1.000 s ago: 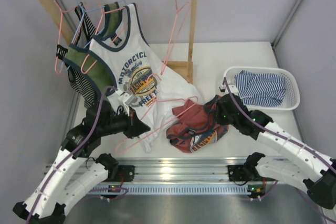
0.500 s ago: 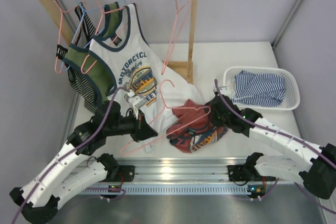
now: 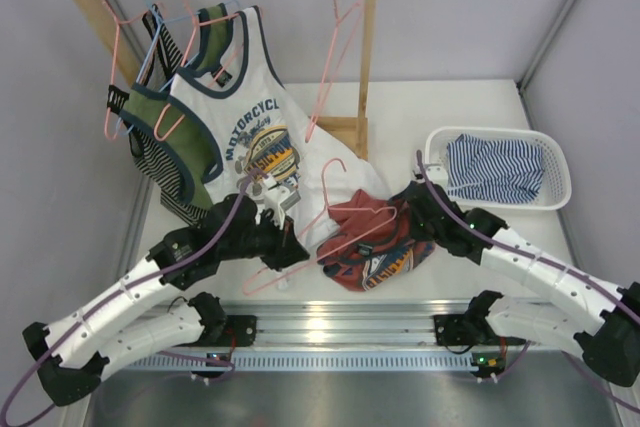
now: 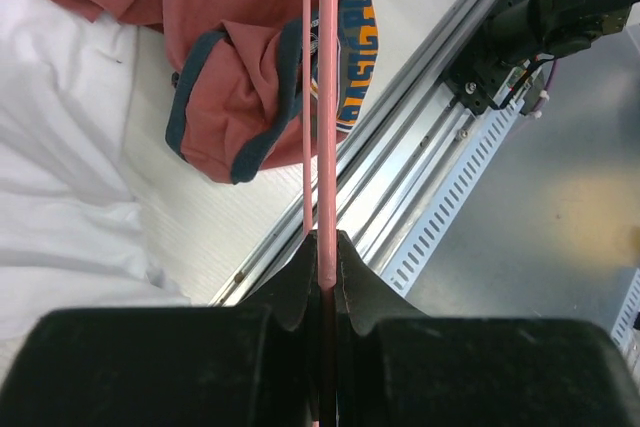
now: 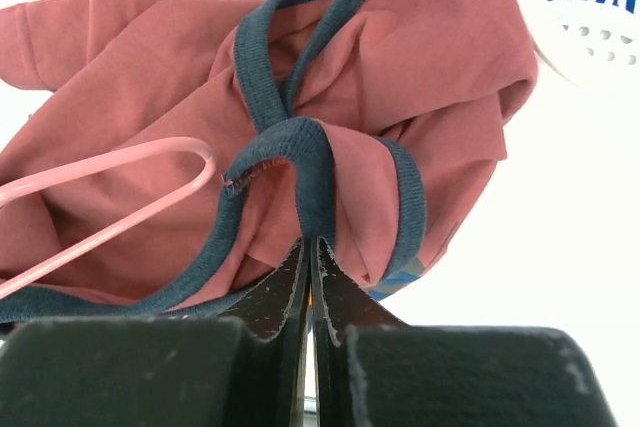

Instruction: Place the tank top on the hanger

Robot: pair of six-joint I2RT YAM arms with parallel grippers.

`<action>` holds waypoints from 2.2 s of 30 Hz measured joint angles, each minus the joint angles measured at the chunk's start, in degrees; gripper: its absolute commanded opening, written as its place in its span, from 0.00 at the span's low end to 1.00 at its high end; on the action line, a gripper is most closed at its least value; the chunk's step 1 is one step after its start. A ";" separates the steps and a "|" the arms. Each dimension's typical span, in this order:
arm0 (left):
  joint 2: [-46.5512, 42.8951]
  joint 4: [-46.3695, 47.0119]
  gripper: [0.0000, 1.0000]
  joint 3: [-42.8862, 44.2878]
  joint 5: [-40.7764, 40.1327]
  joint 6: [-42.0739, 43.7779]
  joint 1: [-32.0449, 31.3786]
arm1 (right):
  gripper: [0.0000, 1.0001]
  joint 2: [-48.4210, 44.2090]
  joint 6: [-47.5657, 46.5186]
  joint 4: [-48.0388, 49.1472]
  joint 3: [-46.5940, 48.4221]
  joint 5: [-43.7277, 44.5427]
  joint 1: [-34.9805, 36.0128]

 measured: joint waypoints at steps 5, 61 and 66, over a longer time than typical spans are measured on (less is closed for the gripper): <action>1.22 0.04 0.00 0.04 -0.17 0.00 -0.11 | 0.00 -1.92 0.04 -0.74 0.11 0.57 0.15; 14.93 20.41 0.00 -4.33 4.72 -1.92 -2.32 | 0.04 -6.62 3.37 -5.31 5.46 5.35 6.99; 16.76 24.13 0.00 -4.42 5.31 -2.86 -2.56 | 0.17 -5.51 4.50 -7.26 5.49 8.20 7.08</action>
